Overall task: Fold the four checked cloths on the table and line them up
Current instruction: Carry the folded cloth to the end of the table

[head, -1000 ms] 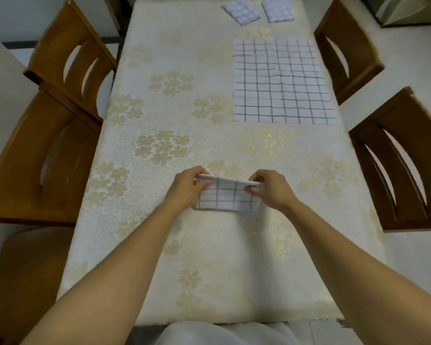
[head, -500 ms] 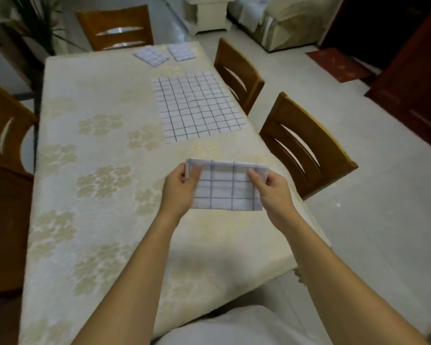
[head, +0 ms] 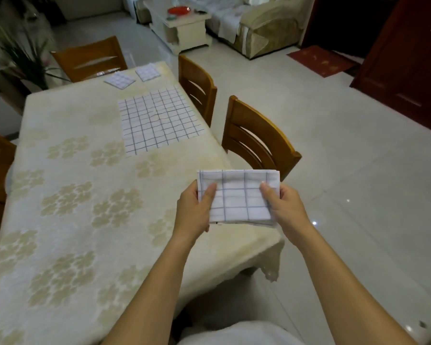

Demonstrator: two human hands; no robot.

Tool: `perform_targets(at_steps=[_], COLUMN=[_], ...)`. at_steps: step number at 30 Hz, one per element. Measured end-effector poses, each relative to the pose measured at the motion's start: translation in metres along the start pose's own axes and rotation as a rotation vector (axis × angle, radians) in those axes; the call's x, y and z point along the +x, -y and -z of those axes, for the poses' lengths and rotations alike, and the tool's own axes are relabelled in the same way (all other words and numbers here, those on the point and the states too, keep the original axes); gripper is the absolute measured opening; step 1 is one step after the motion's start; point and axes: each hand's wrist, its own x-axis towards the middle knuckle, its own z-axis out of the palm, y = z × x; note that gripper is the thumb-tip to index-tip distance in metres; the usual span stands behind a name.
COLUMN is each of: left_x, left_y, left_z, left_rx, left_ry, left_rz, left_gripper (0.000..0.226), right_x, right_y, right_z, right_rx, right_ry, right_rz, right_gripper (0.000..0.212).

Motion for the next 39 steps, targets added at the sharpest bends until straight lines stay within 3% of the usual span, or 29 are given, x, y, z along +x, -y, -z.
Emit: perform_targets(at_steps=[7, 16, 27, 32, 39], left_x=[-0.019, 0.017, 0.133, 0.178, 0.235], left_y=[-0.024, -0.067, -0.113, -0.126, -0.134], left_z=[-0.109, -0.176, -0.271, -0.302, -0.363], left_rx=[0.088, 0.15, 0.068, 0.082, 0.155], left_ry=[-0.009, -0.019, 0.02, 0.008, -0.063], left_rz=[-0.025, -0.126, -0.293, -0.257, -0.128], left_gripper=[0.023, 0.023, 0.021, 0.025, 0.028], right_x=[0.001, 0.043, 0.158, 0.208, 0.309], right_y=[-0.009, 0.007, 0.054, 0.055, 0.047], right_z=[0.115, 0.189, 0.276, 0.292, 0.34], right_rx=[-0.04, -0.093, -0.157, -0.15, -0.121], right_ry=[-0.054, -0.159, -0.333, -0.327, -0.194], right_rz=[0.088, 0.165, 0.27, 0.256, 0.244], right_gripper=[0.007, 0.018, 0.04, 0.028, 0.032])
